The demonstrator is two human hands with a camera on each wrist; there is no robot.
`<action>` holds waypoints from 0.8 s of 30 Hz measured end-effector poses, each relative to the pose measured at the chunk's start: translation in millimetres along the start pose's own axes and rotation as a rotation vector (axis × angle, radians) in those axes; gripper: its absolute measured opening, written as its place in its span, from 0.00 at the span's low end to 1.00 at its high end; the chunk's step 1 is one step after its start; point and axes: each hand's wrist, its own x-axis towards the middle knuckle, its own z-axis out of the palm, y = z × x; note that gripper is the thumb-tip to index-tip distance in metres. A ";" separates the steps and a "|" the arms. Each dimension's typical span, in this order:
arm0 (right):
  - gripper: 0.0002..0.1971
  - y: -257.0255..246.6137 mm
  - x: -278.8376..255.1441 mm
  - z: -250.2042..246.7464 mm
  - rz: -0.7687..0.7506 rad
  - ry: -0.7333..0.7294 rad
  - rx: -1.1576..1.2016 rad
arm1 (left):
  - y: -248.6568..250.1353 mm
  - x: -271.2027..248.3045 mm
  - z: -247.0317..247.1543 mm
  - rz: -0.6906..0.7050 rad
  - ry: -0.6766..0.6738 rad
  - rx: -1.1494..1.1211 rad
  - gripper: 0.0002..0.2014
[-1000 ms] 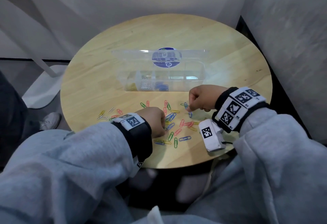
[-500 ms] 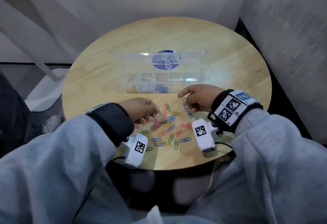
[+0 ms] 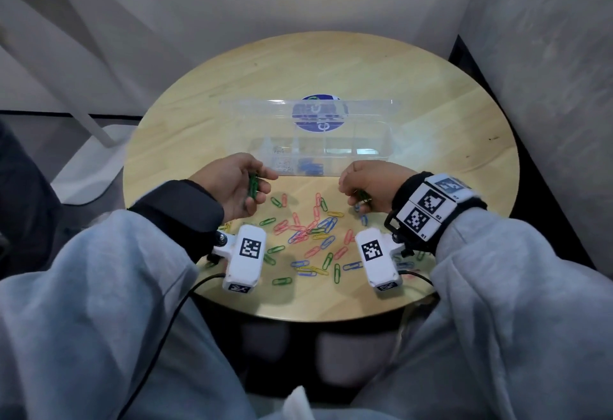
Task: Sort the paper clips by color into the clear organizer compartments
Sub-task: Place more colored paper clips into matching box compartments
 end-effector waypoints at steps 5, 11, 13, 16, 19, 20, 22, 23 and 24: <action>0.15 -9.2 1.7 11.0 -0.053 0.043 -0.491 | -4.7 11.2 -7.7 0.121 0.182 0.838 0.02; 0.05 -13.6 4.7 29.4 -0.055 0.066 -0.899 | -20.3 22.5 -4.8 0.190 0.120 1.361 0.27; 0.11 -12.6 7.1 33.4 -0.057 0.048 -0.915 | -22.3 28.4 -4.5 0.198 0.109 1.372 0.26; 0.11 -13.6 13.0 38.5 -0.084 0.021 -0.987 | -21.4 35.2 -3.3 0.237 0.131 1.381 0.20; 0.07 -16.8 18.5 39.0 -0.077 -0.012 -1.116 | -17.5 38.9 1.5 0.245 0.118 1.415 0.13; 0.05 -16.8 20.9 37.9 -0.074 -0.027 -1.153 | -15.9 39.7 2.4 0.236 0.110 1.429 0.12; 0.04 -14.8 23.5 36.7 -0.058 -0.018 -1.198 | -14.5 41.2 3.4 0.216 0.106 1.444 0.08; 0.04 -12.6 25.3 35.0 -0.041 -0.001 -1.203 | -14.1 41.9 4.5 0.210 0.107 1.449 0.07; 0.05 -10.6 25.3 34.3 -0.041 0.038 -1.196 | -14.3 42.2 5.3 0.207 0.108 1.455 0.06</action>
